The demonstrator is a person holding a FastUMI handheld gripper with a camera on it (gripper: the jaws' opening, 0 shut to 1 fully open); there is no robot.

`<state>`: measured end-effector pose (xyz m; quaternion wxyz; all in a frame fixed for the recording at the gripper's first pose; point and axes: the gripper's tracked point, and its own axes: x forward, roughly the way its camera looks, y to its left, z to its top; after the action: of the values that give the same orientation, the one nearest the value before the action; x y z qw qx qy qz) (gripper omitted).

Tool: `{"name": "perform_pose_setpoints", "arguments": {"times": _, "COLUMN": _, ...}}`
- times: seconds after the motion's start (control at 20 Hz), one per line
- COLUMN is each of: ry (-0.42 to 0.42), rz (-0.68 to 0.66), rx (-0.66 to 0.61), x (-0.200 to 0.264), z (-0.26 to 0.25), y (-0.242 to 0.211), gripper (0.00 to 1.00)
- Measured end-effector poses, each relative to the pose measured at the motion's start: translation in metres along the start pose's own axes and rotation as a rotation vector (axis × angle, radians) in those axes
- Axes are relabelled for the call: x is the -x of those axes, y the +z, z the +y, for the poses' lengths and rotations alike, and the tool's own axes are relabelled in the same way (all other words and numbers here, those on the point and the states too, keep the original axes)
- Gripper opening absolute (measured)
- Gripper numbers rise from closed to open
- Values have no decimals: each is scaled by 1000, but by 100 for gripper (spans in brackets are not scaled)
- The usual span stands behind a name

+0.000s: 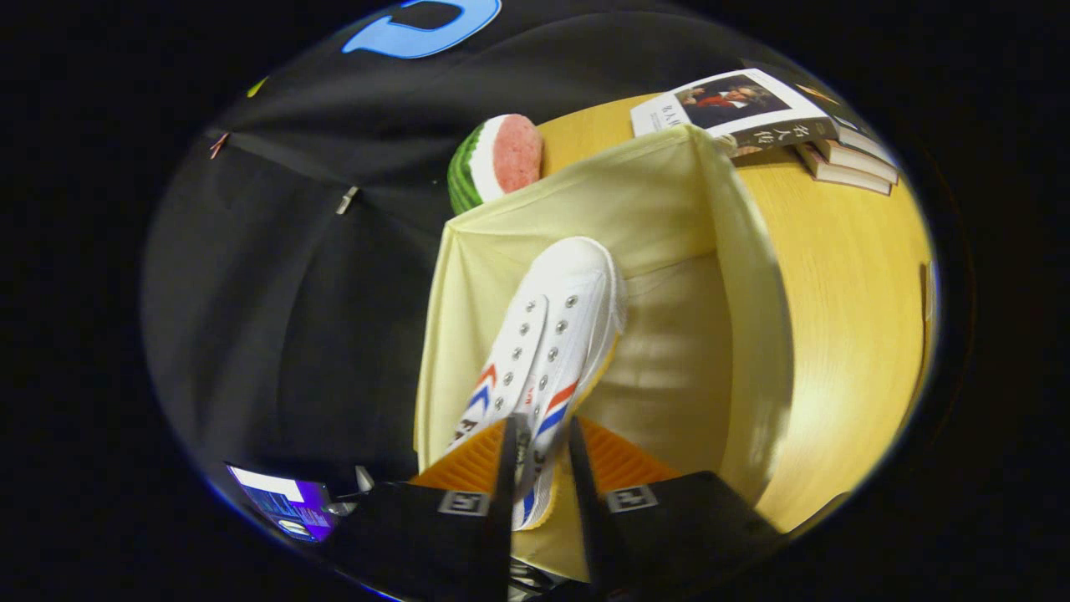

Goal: Open the storage box then place both shoes into the box .Put the left shoe in first, then the right shoe, with the right side of both shoes facing outward in a uniform manner.

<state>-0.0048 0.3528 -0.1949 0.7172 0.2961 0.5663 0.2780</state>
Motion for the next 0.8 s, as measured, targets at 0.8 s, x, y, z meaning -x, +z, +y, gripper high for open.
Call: {"name": "perform_pose_setpoints", "arguments": {"times": 0.8, "ry": -409, "rz": -436, "rx": 413, "x": 230, "z": -149, "y": 67, "gripper": 98}}
